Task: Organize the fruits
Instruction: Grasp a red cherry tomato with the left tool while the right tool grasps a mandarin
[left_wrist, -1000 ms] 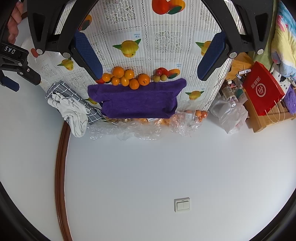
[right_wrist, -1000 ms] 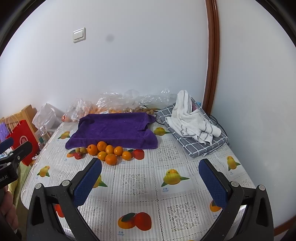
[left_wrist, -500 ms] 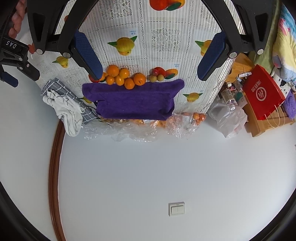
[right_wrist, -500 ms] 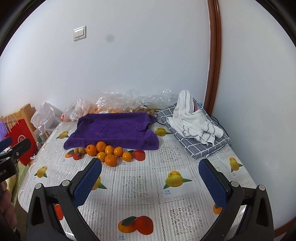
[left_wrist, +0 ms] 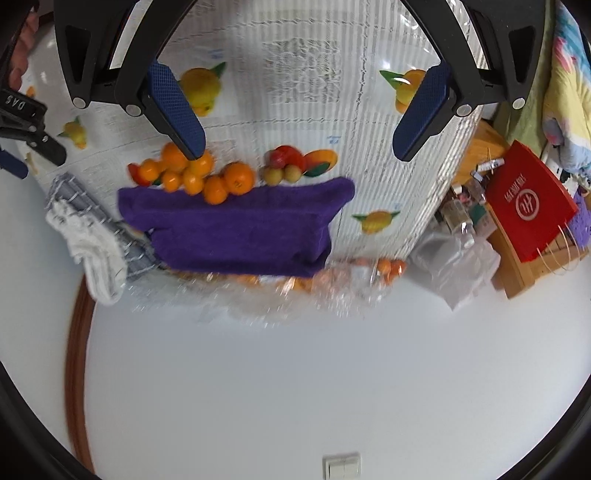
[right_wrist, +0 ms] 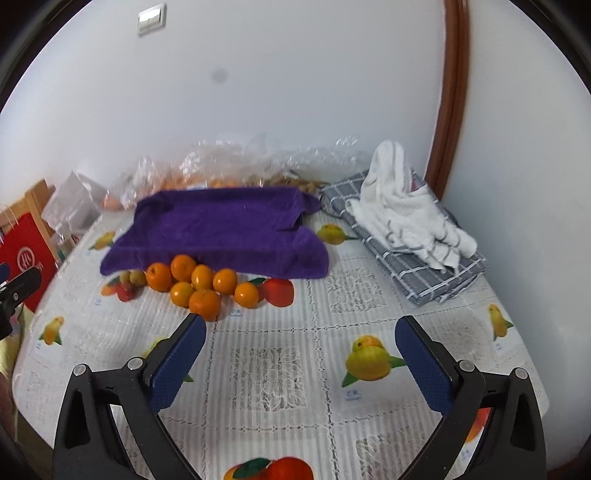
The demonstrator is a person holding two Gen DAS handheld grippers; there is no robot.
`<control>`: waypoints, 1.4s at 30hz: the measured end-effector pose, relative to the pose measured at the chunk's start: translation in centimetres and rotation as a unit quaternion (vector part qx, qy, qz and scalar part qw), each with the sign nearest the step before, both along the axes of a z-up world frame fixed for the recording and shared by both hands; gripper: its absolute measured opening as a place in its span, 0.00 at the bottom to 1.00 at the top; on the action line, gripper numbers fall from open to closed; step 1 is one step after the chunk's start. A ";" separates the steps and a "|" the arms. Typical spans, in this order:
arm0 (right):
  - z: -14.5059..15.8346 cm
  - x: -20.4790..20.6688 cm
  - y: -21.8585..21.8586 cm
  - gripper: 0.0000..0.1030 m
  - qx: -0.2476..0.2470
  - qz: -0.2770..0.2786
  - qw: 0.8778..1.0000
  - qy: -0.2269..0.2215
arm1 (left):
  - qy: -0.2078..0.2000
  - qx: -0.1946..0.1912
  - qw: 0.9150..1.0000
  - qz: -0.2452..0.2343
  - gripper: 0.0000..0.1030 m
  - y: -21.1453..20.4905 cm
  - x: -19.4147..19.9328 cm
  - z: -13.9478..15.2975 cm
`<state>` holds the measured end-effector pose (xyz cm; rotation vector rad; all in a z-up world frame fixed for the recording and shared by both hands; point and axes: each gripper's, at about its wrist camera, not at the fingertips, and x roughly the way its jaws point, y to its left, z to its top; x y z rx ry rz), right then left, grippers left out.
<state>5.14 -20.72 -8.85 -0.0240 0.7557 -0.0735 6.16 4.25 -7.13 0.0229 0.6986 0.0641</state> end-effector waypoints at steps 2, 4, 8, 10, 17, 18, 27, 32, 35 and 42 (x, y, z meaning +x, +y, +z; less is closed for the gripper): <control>-1.2 1.1 0.3 0.97 -0.006 0.002 1.000 0.013 | 0.012 0.004 1.000 0.007 1.00 0.9 1.0 -1.4; -2.5 2.4 0.7 0.96 -0.009 0.004 1.000 0.029 | 0.023 0.002 1.000 0.006 1.00 1.6 1.9 -2.8; -4.9 4.5 1.3 0.90 -0.004 0.010 0.998 0.061 | 0.064 -0.007 0.998 -0.005 1.00 2.9 3.8 -5.6; -5.7 5.2 1.5 0.90 -0.004 0.011 0.998 0.069 | 0.072 -0.007 0.997 -0.005 0.99 3.2 4.4 -6.5; -8.1 7.4 0.5 0.79 0.013 0.023 0.996 0.090 | 0.098 -0.011 0.995 -0.002 0.97 3.9 6.4 -9.6; -8.2 7.5 0.2 0.77 0.019 0.022 0.996 0.088 | 0.100 -0.012 0.995 0.000 0.97 4.0 6.6 -9.8; -9.5 10.3 -0.9 0.55 0.056 0.055 0.993 0.093 | 0.106 -0.054 0.993 -0.007 0.81 5.5 7.7 -11.3; -9.8 11.2 0.4 0.55 0.073 0.100 0.988 0.095 | 0.110 -0.047 0.993 -0.021 0.81 5.4 7.6 -11.5; -10.1 11.9 1.3 0.55 0.069 0.113 0.986 0.099 | 0.110 -0.043 0.992 -0.034 0.81 5.0 7.8 -11.4; -10.8 13.5 2.5 0.41 0.044 0.130 0.985 0.101 | 0.117 -0.075 0.988 -0.065 0.78 3.4 9.8 -11.1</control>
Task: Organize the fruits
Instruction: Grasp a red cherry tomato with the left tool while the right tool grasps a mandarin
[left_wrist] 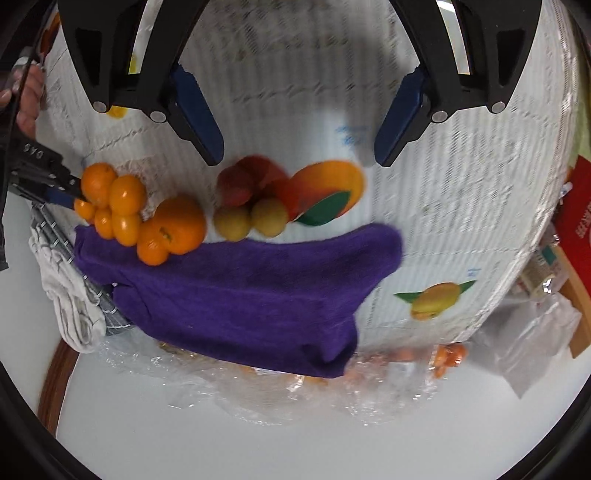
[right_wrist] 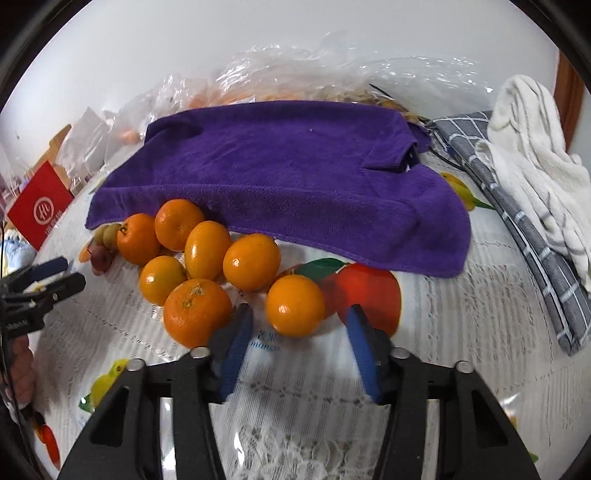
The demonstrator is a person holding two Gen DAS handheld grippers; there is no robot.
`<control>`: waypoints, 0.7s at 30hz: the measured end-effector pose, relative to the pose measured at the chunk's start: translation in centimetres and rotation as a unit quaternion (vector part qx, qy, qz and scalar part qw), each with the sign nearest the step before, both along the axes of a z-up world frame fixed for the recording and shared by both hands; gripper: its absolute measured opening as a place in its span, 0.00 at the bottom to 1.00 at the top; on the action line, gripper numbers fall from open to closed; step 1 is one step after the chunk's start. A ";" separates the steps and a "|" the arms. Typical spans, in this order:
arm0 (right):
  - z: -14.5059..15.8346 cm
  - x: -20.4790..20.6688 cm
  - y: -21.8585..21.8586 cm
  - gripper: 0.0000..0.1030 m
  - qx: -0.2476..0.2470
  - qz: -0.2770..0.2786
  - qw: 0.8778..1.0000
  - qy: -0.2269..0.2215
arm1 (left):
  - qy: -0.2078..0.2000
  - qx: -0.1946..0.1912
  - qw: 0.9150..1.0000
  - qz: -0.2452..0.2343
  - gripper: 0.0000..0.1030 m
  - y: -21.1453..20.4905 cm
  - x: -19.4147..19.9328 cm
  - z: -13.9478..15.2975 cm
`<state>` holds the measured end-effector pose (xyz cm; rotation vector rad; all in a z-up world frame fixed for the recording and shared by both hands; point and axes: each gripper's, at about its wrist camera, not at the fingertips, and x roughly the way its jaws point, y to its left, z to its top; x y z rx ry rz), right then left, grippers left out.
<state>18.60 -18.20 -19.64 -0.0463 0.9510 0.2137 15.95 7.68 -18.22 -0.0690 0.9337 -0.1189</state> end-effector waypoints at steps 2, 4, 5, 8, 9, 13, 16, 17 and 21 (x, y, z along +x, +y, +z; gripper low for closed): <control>0.0 0.1 0.1 0.33 0.007 0.002 1.000 -0.003 | 0.001 -0.004 1.000 -0.003 0.70 -0.8 0.5 0.0; -0.1 0.0 -0.1 0.30 0.012 0.004 1.000 -0.009 | 0.000 -0.010 1.000 -0.004 0.61 -1.4 0.9 0.1; -0.1 -0.1 -0.3 0.30 0.013 0.005 1.000 -0.012 | -0.005 -0.015 1.000 -0.006 0.57 -1.7 0.9 0.1; 0.1 -0.2 -0.3 0.30 -0.004 -0.002 1.000 -0.022 | -0.013 -0.032 0.999 -0.014 0.40 -2.1 1.1 0.2; 0.2 -0.3 -0.4 0.30 -0.005 -0.004 1.000 -0.026 | -0.013 -0.038 0.999 -0.018 0.32 -2.2 1.2 0.2; 0.0 -0.5 -1.2 0.30 -0.006 -0.023 0.999 -0.027 | -0.014 -0.053 0.998 -0.030 0.21 -2.5 1.2 -0.1; -0.1 -0.7 -1.5 0.30 -0.001 -0.028 0.999 -0.024 | -0.018 -0.064 0.997 -0.033 0.21 -2.4 1.0 0.0; -0.1 -0.7 -1.5 0.30 0.000 -0.027 0.999 -0.029 | -0.022 -0.070 0.997 -0.031 0.21 -2.2 0.8 0.0; -0.2 -0.9 -1.9 0.30 0.006 -0.027 0.999 -0.033 | -0.037 -0.085 0.996 -0.019 0.21 -1.5 0.4 0.2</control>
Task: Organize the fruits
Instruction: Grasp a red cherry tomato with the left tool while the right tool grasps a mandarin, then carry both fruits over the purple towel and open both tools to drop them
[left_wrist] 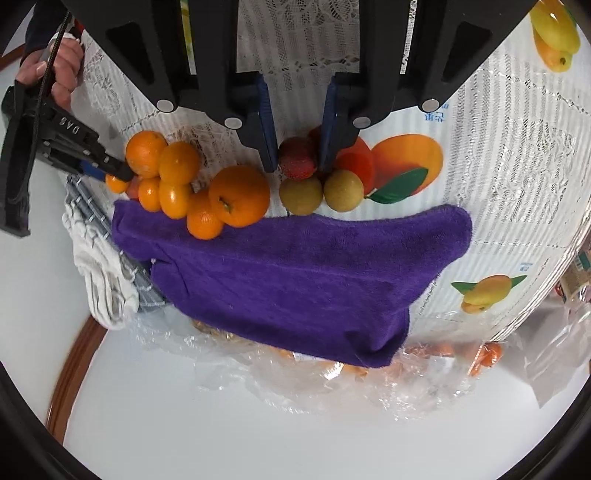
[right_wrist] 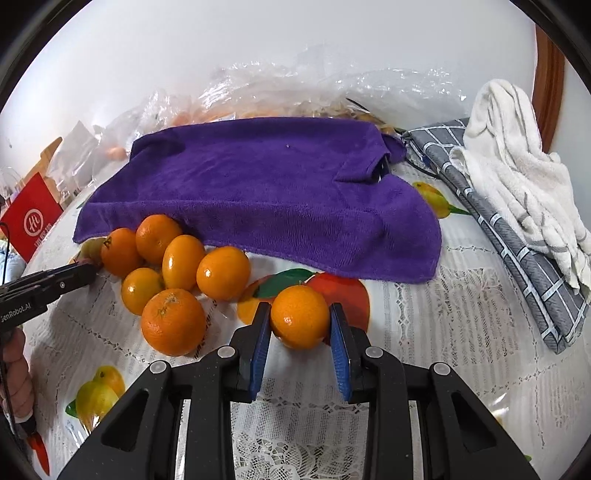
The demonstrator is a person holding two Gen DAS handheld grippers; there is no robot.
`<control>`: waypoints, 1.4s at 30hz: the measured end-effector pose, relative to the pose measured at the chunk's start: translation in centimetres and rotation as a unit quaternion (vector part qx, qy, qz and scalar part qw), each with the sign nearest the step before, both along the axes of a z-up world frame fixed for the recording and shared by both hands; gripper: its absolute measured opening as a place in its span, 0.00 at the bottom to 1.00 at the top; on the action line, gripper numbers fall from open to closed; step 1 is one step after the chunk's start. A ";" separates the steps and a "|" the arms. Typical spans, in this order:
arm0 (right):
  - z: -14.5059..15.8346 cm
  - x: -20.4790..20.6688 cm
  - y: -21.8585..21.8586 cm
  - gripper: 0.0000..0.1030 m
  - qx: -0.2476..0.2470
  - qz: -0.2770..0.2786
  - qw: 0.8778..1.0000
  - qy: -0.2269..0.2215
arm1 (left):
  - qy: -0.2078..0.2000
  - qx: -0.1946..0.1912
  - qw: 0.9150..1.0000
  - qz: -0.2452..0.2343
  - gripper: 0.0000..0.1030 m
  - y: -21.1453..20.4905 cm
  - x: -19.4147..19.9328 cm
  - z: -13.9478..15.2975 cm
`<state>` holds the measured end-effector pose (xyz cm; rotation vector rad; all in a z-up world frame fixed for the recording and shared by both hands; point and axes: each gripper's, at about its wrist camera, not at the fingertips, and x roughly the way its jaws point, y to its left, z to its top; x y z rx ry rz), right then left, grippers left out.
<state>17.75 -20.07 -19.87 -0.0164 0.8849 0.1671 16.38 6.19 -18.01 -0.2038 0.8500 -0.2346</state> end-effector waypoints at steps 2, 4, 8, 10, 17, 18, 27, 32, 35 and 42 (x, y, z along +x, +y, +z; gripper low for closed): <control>-0.1 0.1 -0.3 0.30 0.009 -0.001 1.000 0.002 | -0.007 -0.005 1.000 0.005 0.21 0.2 -0.1 0.2; 0.3 0.0 -0.5 0.30 0.021 0.000 1.000 -0.004 | -0.020 -0.006 1.000 0.011 0.21 0.5 -0.4 0.5; 1.4 -0.3 -1.3 0.30 0.050 -0.002 0.999 -0.013 | -0.048 0.015 0.999 0.018 0.21 0.5 -0.7 1.7; 2.3 -0.3 -1.4 0.30 0.054 -0.003 0.998 -0.014 | -0.045 0.021 0.999 0.017 0.21 0.5 -0.6 2.4; 8.2 2.3 -1.6 0.30 0.040 -0.014 0.998 -0.045 | -0.071 0.049 0.996 0.023 0.21 0.7 1.3 8.6; 9.0 2.9 -1.5 0.30 0.037 -0.014 0.998 -0.049 | -0.072 0.046 0.996 0.024 0.21 0.8 2.0 9.5; 11.3 10.3 -0.1 0.30 0.032 -0.013 0.998 -0.048 | -0.062 0.041 0.996 0.050 0.21 0.8 9.0 12.0; 10.9 14.0 1.1 0.30 0.031 -0.002 0.999 -0.045 | -0.054 0.045 0.996 0.049 0.21 0.0 12.5 10.9; 10.0 15.6 1.3 0.30 0.039 -0.001 0.998 -0.039 | -0.051 0.058 0.996 0.048 0.21 -0.6 13.8 9.7; 7.4 16.8 1.4 0.30 0.035 0.018 0.999 -0.013 | -0.012 0.055 0.998 0.035 0.21 -1.0 16.4 5.3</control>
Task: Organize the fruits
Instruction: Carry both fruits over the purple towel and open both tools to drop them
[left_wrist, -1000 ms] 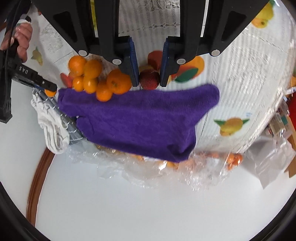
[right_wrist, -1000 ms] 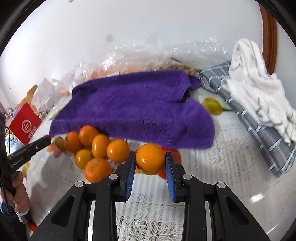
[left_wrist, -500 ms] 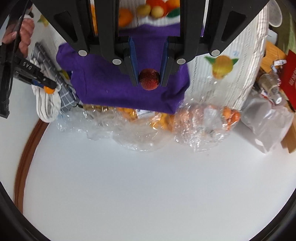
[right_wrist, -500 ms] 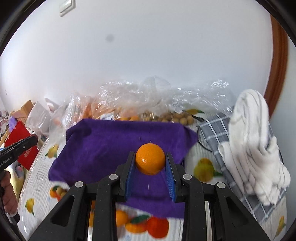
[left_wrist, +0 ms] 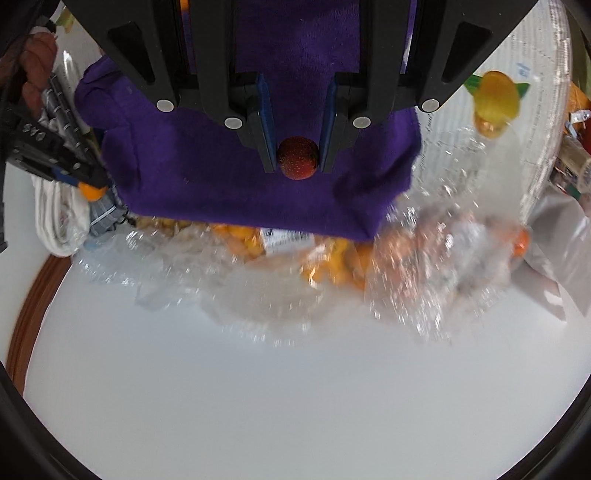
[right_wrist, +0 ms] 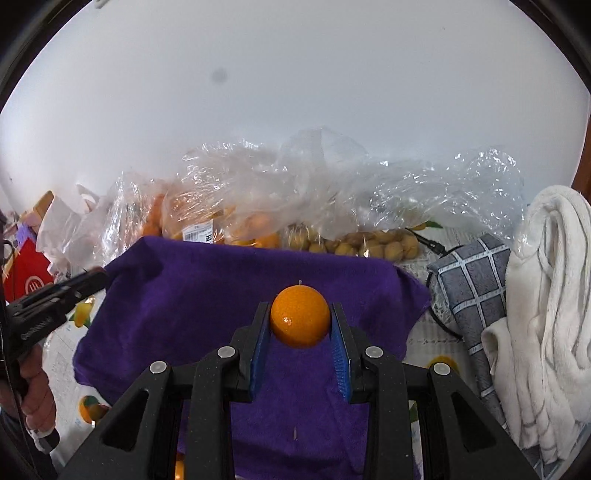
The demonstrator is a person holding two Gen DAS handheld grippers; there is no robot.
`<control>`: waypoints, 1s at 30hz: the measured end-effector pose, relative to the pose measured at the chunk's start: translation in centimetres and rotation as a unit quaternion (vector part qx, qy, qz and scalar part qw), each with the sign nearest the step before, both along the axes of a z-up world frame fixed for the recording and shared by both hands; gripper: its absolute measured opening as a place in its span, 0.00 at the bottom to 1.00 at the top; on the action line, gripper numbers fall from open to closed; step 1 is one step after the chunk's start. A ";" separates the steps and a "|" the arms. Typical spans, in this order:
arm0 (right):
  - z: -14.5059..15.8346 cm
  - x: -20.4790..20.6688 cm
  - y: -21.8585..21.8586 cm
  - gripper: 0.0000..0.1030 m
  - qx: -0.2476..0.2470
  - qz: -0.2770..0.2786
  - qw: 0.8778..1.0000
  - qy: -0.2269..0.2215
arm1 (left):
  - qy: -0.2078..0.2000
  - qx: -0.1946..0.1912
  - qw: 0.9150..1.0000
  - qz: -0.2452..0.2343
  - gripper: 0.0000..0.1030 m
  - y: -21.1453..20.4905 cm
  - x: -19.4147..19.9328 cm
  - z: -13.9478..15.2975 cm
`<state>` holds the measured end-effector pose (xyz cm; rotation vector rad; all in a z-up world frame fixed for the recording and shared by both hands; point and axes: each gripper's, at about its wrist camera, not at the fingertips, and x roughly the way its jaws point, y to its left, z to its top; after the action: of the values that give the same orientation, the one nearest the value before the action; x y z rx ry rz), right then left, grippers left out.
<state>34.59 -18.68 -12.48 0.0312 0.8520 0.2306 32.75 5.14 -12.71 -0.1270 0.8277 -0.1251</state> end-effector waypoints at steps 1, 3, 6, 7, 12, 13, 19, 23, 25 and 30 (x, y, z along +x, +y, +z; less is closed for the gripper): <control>-0.2 0.2 -0.2 0.30 0.003 0.001 1.000 0.002 | 0.006 0.005 1.000 -0.001 0.21 0.0 0.2 -0.4; -0.8 0.6 -0.7 0.30 0.004 -0.003 1.000 0.013 | 0.012 0.002 1.000 0.001 0.21 0.2 0.4 -1.0; -1.8 1.3 -1.2 0.30 -0.002 -0.010 1.000 0.027 | 0.024 0.000 1.000 0.000 0.21 0.4 0.6 -1.7; -2.2 1.4 -1.4 0.30 -0.004 -0.011 0.999 0.032 | 0.026 0.004 1.000 -0.001 0.21 0.3 0.7 -1.9; -3.9 2.4 -2.3 0.30 -0.012 -0.019 0.998 0.056 | 0.040 0.011 0.999 -0.008 0.21 -0.3 0.9 -3.1; -4.1 2.5 -2.4 0.30 -0.012 -0.019 0.998 0.058 | 0.041 0.014 0.999 -0.009 0.21 -0.5 0.9 -3.2; -5.6 2.9 -2.2 0.30 -0.022 -0.014 0.997 0.078 | 0.050 0.025 0.998 -0.015 0.21 -1.2 1.0 -3.9; -6.6 3.0 -1.7 0.30 -0.032 -0.007 0.995 0.089 | 0.060 0.032 0.998 -0.011 0.21 -1.3 1.4 -4.4; -6.8 3.0 -1.4 0.30 -0.037 -0.003 0.995 0.092 | 0.062 0.033 0.997 -0.012 0.21 -1.4 1.5 -4.6; -7.0 2.9 -0.9 0.30 -0.044 0.003 0.994 0.095 | 0.064 0.041 0.997 -0.018 0.21 -1.8 1.5 -4.8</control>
<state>37.51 -19.56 -19.49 -0.0332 1.0521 0.1973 34.21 3.32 -17.48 -0.0436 0.9623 -0.1181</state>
